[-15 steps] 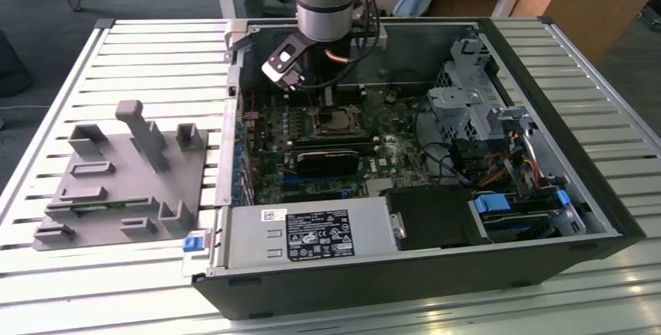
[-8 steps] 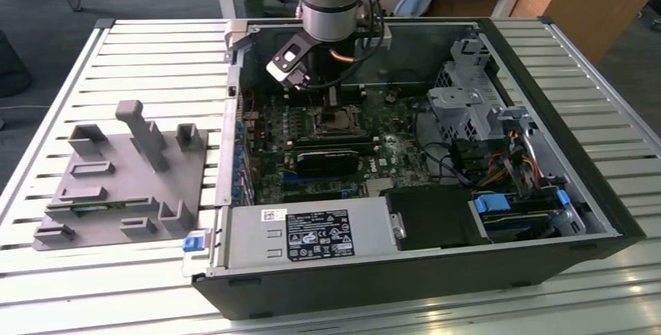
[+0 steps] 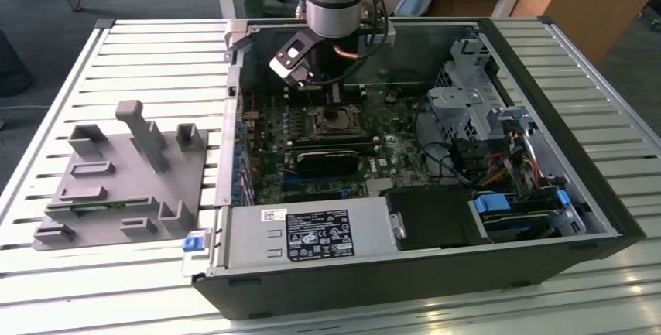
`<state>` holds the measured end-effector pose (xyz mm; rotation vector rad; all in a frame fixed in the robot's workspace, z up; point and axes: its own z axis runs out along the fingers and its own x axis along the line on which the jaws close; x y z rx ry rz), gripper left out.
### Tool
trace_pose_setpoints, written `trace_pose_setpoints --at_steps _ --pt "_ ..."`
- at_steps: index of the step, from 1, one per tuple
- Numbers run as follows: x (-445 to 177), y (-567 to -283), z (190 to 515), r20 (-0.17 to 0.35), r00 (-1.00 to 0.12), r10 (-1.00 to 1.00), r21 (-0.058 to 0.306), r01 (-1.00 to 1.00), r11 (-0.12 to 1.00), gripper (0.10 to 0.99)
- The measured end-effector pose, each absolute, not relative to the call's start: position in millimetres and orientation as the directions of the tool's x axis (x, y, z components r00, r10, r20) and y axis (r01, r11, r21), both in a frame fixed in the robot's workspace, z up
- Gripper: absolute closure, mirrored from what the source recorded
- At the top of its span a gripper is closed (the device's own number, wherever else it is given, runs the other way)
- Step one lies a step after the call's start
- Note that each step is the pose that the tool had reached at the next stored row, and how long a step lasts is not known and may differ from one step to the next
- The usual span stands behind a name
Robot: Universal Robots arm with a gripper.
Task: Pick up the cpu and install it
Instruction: 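Close the cpu cover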
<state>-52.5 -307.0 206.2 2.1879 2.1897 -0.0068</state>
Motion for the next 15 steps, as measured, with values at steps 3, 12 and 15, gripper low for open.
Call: trace_pose_setpoints --at_steps 3,12,15 --pt "-46.7 -307.0 206.2 -0.036 0.0 0.999 0.028 1.0 0.002 0.98" --pt "-39.1 -307.0 206.1 -0.036 0.0 0.999 0.026 1.0 0.001 0.98" --pt "-39.0 -307.0 206.2 -0.036 -0.001 0.999 0.026 1.0 0.001 0.98"
